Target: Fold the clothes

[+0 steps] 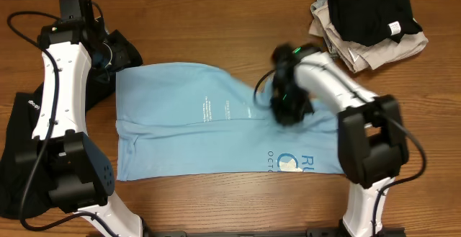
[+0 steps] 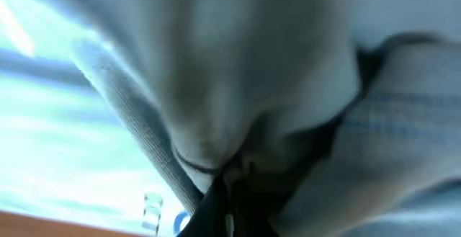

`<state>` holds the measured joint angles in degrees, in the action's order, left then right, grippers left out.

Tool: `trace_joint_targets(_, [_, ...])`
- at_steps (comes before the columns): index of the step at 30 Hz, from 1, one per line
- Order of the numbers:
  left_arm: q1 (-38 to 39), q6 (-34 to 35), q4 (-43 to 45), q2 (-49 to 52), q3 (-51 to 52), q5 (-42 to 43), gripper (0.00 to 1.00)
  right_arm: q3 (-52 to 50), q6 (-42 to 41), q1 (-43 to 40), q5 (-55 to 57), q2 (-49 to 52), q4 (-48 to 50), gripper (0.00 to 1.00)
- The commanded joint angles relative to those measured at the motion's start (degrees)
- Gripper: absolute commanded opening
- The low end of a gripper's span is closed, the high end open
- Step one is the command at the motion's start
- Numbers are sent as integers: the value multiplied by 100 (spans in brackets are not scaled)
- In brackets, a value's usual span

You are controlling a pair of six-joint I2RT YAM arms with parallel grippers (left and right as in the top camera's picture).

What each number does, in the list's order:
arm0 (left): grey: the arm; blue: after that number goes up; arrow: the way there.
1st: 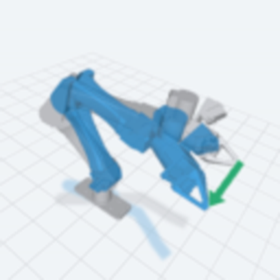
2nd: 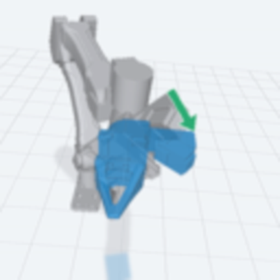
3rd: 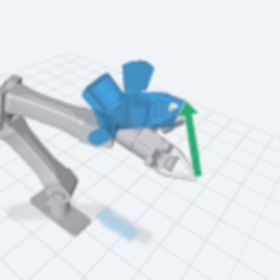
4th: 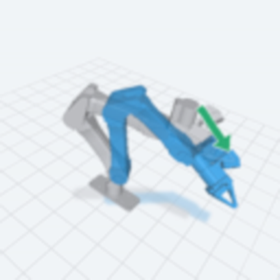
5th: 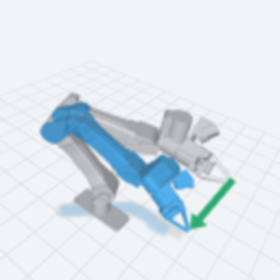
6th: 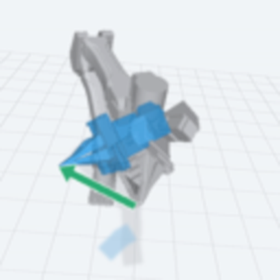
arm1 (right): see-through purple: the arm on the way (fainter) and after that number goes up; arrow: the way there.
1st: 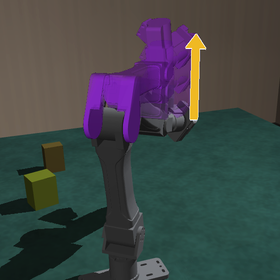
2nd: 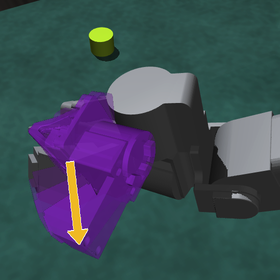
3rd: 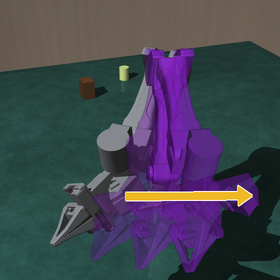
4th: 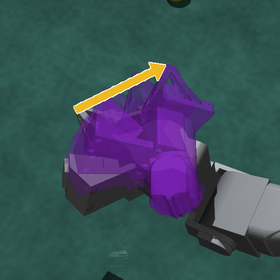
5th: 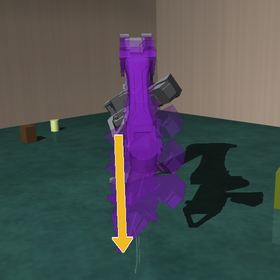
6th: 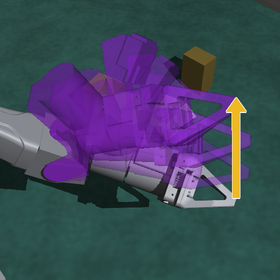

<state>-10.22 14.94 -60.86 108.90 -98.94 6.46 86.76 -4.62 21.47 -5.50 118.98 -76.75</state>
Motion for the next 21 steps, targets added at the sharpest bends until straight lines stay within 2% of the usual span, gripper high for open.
trace_joint_targets(1, [11, 28, 26, -26, -57, 37, 4, -258, -295, 264, 109, -94, -120, 11])
trace_joint_targets(5, [11, 28, 114, -26, -57, 39, 4, 57, -463, 153, 247, -219, -153, 22])
trace_joint_targets(8, [13, 31, 160, -26, -57, 44, 4, 564, -446, -149, 247, -413, -131, 34])
trace_joint_targets(11, [11, 31, 157, -24, -57, 44, 4, 922, -264, -411, 240, -553, 190, 67])
trace_joint_targets(13, [11, 31, 155, -24, -57, 44, 4, 970, -238, -496, 216, -568, 501, 81])
trace_joint_targets(21, [17, 31, 107, -24, -57, 48, 4, 765, -190, -212, -256, -304, 892, 84])
